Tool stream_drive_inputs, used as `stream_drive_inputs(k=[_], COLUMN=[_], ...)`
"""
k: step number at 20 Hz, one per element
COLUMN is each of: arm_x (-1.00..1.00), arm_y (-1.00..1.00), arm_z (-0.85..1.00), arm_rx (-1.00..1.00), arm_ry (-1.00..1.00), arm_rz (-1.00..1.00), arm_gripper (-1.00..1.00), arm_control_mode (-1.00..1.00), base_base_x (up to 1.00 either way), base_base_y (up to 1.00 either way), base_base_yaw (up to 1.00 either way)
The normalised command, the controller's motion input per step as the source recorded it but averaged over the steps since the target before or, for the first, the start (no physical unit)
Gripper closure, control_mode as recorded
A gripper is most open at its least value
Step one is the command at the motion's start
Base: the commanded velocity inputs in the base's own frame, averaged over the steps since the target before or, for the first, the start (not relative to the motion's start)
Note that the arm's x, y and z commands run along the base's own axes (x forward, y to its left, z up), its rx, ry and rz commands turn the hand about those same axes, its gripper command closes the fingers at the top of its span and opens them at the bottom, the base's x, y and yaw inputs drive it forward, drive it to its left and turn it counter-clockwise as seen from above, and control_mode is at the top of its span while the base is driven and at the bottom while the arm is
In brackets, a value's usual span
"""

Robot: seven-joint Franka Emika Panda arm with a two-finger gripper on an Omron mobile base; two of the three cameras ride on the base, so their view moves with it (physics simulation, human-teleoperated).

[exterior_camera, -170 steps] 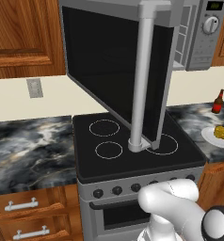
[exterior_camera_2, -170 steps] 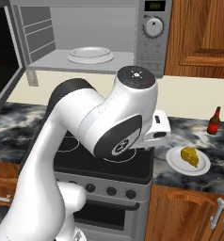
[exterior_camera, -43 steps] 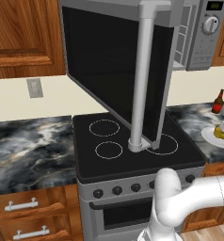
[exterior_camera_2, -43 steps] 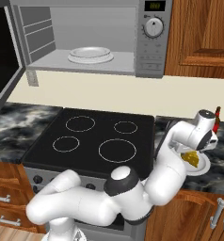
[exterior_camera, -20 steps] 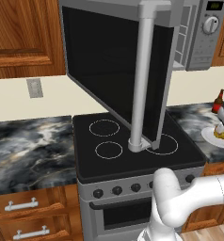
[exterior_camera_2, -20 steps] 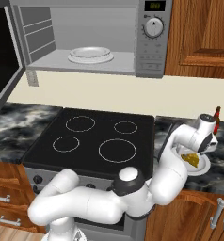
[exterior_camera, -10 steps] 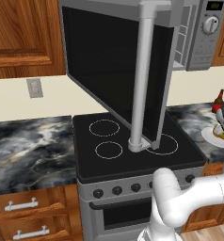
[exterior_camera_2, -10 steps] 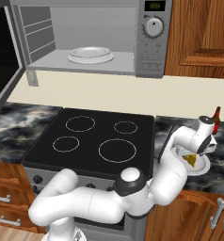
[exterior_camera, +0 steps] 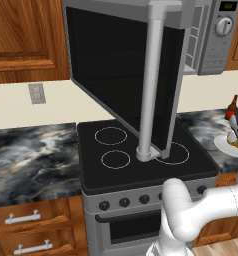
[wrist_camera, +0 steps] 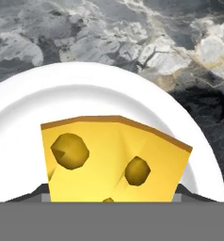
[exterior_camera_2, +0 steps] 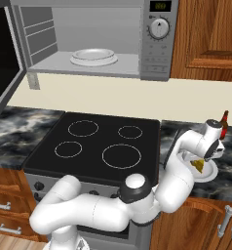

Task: Pick the cheese from the counter and place it in the microwave. Then turn on the microwave.

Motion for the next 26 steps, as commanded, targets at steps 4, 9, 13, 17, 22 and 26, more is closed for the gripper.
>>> stream_drive_inputs(k=[4,9,13,17,22,26], arm_x=[0.00,-0.01,-0.05,-0.04,-0.09,-0.25], arm_y=[0.00,0.00,0.04,0.00,0.00,0.01], arm_z=[0.00,0.12,0.47,0.47,0.44,0.42], arm_rx=[0.00,0.00,0.00,0.00,0.00,0.00], arm_ry=[0.00,0.00,-0.05,-0.03,-0.01,0.00], arm_rz=[0.00,0.00,0.00,0.00,0.00,-0.02], arm_gripper=[1.00,1.00,1.00,1.00,1.00,1.00], arm_control_mode=[-1.00,-1.00,-1.00,-1.00,-1.00,-1.00], base_base_x=[0.00,0.00,0.00,0.00,0.00,0.00], base_base_y=[0.00,0.00,0.00,0.00,0.00,0.00], base_base_yaw=[0.00,0.00,0.00,0.00,0.00,0.00])
